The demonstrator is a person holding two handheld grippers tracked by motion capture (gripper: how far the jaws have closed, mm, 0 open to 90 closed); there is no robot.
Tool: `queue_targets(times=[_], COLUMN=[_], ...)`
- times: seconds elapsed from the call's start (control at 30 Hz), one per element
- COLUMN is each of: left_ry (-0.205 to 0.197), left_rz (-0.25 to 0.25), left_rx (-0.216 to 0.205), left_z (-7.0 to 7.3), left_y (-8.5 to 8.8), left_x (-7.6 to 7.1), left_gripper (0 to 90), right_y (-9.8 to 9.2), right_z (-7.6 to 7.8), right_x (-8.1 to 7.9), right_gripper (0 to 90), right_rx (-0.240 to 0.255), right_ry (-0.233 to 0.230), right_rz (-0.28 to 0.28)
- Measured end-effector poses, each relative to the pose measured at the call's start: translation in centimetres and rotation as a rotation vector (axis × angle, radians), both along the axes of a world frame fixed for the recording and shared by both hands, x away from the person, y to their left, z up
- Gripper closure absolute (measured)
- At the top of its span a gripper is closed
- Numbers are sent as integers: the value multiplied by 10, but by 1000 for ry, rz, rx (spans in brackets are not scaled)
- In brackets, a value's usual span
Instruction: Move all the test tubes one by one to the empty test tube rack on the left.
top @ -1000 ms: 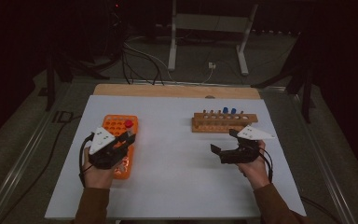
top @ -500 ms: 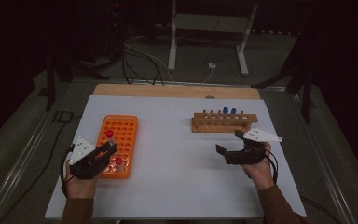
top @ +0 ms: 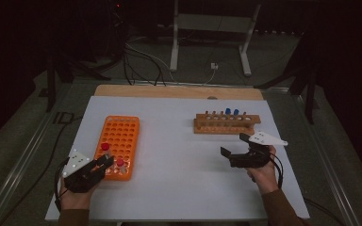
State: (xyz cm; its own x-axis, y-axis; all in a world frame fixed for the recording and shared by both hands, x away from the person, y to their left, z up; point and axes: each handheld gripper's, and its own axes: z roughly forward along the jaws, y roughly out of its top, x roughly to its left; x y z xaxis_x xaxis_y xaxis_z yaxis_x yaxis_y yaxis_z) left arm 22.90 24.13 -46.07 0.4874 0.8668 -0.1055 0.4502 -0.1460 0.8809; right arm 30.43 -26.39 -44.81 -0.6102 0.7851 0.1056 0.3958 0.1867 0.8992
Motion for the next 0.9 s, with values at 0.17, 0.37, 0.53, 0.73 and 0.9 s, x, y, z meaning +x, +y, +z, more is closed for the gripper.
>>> queue_targets(times=[0.17, 0.37, 0.53, 0.73, 0.9], left_ry=[5, 23, 71, 114, 120], left_rz=[-14, -40, -59, -77, -83], left_rx=[-11, 30, 113, 177, 175], left_z=[-1, -5, -14, -21, -22], left_y=[-1, -7, -11, -14, -14], left_x=[-2, -1, -1, 0, 0], left_gripper=[749, 749, 749, 749, 730], right_y=[1, 1, 0, 0, 1], right_z=[0, -1, -1, -1, -1], right_x=[-1, -1, -2, -2, -2], right_gripper=[11, 11, 11, 12, 12], right_rx=[-6, -4, -1, -3, -5], right_ry=[-8, -6, -9, -8, -9], right_rz=[0, 1, 6, 10, 12])
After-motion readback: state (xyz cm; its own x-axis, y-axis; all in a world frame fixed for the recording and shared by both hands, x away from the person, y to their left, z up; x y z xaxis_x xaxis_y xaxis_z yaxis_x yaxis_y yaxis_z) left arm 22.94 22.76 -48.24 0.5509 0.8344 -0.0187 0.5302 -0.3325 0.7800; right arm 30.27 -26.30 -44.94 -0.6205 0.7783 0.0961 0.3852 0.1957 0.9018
